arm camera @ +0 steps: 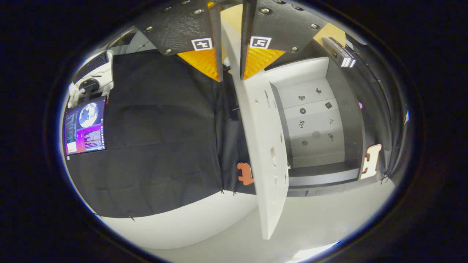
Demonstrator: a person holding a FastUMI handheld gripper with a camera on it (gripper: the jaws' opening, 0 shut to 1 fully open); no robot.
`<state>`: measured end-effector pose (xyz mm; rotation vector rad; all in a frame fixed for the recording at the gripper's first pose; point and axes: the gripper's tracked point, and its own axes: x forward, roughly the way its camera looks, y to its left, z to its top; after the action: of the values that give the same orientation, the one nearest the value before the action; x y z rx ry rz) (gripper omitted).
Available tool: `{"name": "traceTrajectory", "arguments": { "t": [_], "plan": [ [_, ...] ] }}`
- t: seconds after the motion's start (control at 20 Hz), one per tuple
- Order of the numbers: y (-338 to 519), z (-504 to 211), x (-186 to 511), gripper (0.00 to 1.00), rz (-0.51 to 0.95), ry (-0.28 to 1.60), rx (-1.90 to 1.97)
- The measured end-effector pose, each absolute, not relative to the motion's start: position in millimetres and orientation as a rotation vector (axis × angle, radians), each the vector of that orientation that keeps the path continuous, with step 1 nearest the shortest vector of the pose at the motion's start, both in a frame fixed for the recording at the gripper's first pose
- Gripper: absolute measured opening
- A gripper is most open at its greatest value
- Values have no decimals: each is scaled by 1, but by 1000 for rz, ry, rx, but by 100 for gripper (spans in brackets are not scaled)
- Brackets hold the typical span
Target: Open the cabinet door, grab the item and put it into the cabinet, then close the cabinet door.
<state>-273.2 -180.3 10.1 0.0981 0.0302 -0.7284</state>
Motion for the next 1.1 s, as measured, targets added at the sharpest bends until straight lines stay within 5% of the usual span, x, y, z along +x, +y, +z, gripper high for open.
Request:
{"name": "traceTrajectory", "arguments": {
  "t": [0.5, 1.1],
  "plan": [
    [-155, -28, -240, 23, -600, 142, 31],
    [-144, -155, -176, 23, -372, 410, 17]
  ]
}}
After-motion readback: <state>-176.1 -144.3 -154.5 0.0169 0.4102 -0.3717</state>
